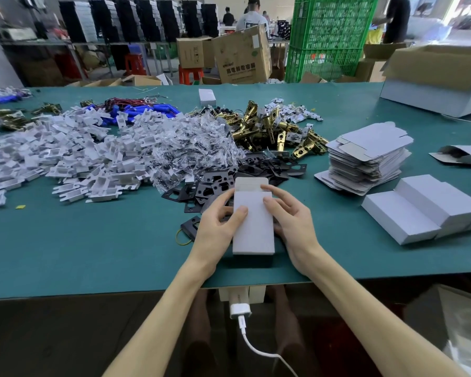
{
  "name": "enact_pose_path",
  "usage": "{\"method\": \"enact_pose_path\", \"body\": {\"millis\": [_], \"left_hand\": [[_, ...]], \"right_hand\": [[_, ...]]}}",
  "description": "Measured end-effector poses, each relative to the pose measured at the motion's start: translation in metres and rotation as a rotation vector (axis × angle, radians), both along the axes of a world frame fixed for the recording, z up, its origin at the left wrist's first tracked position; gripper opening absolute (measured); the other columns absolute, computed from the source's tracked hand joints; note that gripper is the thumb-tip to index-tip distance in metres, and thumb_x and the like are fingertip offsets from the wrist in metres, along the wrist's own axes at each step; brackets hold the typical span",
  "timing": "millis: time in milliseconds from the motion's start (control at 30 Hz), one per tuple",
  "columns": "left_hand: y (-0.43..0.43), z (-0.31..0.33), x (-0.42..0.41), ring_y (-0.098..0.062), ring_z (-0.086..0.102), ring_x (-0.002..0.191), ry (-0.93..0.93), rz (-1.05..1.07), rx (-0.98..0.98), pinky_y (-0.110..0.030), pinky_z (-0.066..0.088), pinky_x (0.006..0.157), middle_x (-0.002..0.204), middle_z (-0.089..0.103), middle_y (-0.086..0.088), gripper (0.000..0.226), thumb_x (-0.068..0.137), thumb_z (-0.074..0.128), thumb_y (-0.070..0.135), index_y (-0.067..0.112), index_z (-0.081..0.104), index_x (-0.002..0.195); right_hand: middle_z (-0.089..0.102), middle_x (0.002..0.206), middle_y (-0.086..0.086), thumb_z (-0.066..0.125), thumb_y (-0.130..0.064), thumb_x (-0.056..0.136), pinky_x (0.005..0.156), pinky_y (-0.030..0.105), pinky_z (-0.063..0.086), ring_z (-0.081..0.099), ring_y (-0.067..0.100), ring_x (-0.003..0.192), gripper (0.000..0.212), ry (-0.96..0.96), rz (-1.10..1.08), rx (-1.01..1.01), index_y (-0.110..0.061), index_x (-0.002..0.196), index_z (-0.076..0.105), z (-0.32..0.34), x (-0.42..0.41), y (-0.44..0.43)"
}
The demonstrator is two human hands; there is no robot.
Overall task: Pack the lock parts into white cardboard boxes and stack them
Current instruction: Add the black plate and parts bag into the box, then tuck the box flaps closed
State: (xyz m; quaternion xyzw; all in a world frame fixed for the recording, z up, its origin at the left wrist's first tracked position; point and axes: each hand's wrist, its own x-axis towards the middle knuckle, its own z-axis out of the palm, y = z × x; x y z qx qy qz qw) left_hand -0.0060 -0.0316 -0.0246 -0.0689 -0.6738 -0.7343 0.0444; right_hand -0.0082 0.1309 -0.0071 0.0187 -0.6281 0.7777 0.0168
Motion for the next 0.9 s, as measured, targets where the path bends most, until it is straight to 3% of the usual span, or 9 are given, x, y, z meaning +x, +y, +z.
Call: {"method": "enact_pose_path", "body": {"millis": [267,367,500,567,667,800,900], "left_hand": [[-0.0019,-0.0001,0.0014,-0.009,0.071,0.093,-0.014,0.083,-0.024,-0.025,0.057,0.073,0.104,0.076,0.005,0.01,0.102,0.067,0.02,0.017,0.07,0.111],[-0.0025,0.0005,0.0011,-0.014,0.07,0.095,-0.045,0.094,0.001,-0.034,0.059,0.083,0.108,0.076,-0.004,0.014,0.1,0.068,0.017,0.01,0.07,0.112],[-0.0048,0.0032,0.0029,-0.013,0.07,0.086,-0.073,0.025,0.022,-0.034,0.058,0.075,0.094,0.076,0.001,0.016,0.101,0.067,0.018,0.014,0.072,0.115],[-0.0047,0.0043,0.004,-0.013,0.07,0.085,-0.07,0.0,0.013,-0.031,0.059,0.072,0.094,0.077,0.002,0.016,0.102,0.066,0.018,0.018,0.073,0.115],[-0.0038,0.0053,0.0046,-0.015,0.069,0.087,-0.056,0.006,0.0,-0.033,0.059,0.073,0.1,0.076,-0.002,0.014,0.102,0.065,0.018,0.019,0.074,0.113],[-0.0041,0.0054,0.0052,-0.019,0.067,0.089,-0.049,0.002,-0.031,-0.037,0.057,0.075,0.109,0.073,-0.014,0.013,0.103,0.065,0.017,0.017,0.074,0.112],[-0.004,0.0051,0.0056,-0.018,0.066,0.087,-0.054,0.005,-0.042,-0.035,0.056,0.073,0.109,0.072,-0.016,0.013,0.102,0.065,0.017,0.018,0.075,0.11]], "right_hand": [[0.075,0.105,0.013,0.07,-0.022,0.096,0.082,0.053,0.058,0.069,0.023,0.089,0.009,0.011,-0.04,0.074,-0.018,0.102,0.076,-0.0084,0.0005,-0.0002],[0.076,0.1,0.012,0.069,-0.021,0.097,0.078,0.048,0.055,0.067,0.022,0.086,0.01,0.006,-0.045,0.083,-0.014,0.1,0.075,-0.0084,-0.0001,-0.0008],[0.071,0.097,0.014,0.067,-0.023,0.098,0.076,0.047,0.052,0.064,0.023,0.085,0.012,0.037,-0.043,0.13,-0.012,0.097,0.071,-0.0083,0.001,-0.0006],[0.071,0.095,0.007,0.067,-0.024,0.099,0.074,0.043,0.054,0.065,0.018,0.083,0.008,0.069,-0.047,0.15,-0.017,0.102,0.07,-0.0076,0.0028,0.0003],[0.071,0.1,0.01,0.066,-0.023,0.1,0.068,0.035,0.056,0.067,0.015,0.082,0.01,0.1,-0.016,0.155,-0.024,0.108,0.07,-0.0064,0.0044,0.0004],[0.072,0.091,0.004,0.063,-0.019,0.101,0.07,0.036,0.05,0.062,0.013,0.078,0.014,0.075,-0.028,0.186,-0.012,0.097,0.073,-0.0062,0.0038,-0.002],[0.071,0.093,0.011,0.061,-0.02,0.102,0.071,0.038,0.049,0.062,0.015,0.078,0.018,0.075,-0.041,0.242,-0.008,0.094,0.071,-0.0077,0.0031,-0.0028]]}}
